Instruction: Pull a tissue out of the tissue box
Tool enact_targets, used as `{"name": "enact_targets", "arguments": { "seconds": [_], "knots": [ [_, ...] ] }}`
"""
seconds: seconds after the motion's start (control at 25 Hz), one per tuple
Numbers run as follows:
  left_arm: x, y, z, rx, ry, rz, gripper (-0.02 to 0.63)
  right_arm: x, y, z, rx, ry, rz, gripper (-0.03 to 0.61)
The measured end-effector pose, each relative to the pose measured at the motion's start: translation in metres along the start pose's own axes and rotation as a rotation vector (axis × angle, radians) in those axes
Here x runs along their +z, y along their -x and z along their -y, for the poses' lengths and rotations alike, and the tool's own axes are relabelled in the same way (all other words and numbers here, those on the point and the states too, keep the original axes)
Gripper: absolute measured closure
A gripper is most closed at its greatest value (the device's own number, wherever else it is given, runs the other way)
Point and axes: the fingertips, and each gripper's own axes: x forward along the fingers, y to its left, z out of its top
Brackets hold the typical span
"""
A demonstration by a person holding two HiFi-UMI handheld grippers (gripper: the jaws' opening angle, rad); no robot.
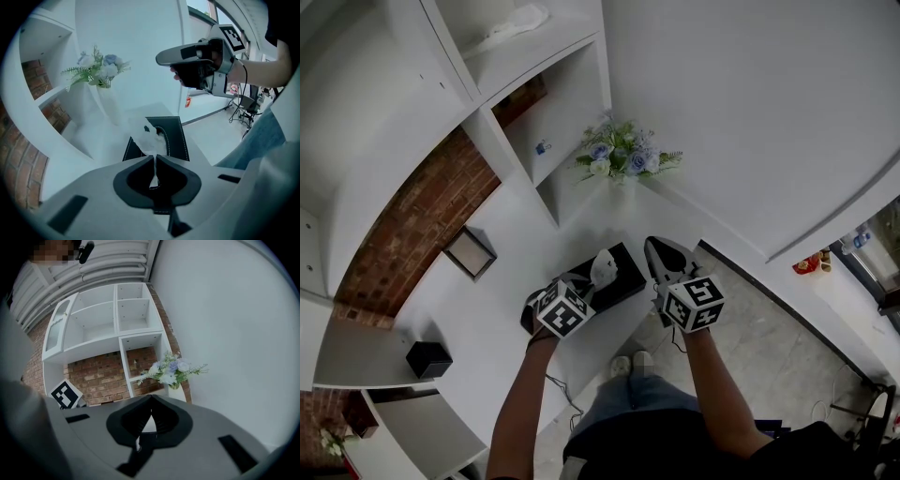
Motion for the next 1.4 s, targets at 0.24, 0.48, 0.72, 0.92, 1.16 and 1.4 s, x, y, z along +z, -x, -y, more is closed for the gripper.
{"name": "enact_targets", "arguments": {
  "seconds": [0.24, 0.48, 0.72, 0.92, 1.16, 1.4],
  "knots": [
    [0.004, 0.006, -0.003, 0.029, 0.007, 0.034, 0.6, -0.002, -0.002, -0.005, 0.009, 0.002, -0.008, 0.58],
    [0.021, 0.025, -0.028, 0.115, 0.029, 0.115, 0.601, -0.004, -0.005, -0.006, 0.01, 0.001, -0.013, 0.58],
    [0.033, 0.044, -0.047, 0.188, 0.035, 0.176, 0.601, -0.004, -0.005, -0.009, 0.008, 0.001, -0.016, 0.58],
    [0.041, 0.056, -0.058, 0.232, 0.042, 0.22, 0.601, -0.004, -0.004, -0.008, 0.002, 0.002, -0.013, 0.58],
    [0.051, 0.07, -0.071, 0.273, 0.046, 0.267, 0.601, -0.001, -0.002, -0.008, -0.008, 0.007, -0.009, 0.58],
    [0.071, 0.095, -0.081, 0.323, 0.068, 0.363, 0.601, 0.008, 0.0, -0.005, -0.016, 0.011, 0.01, 0.58]
  ]
}}
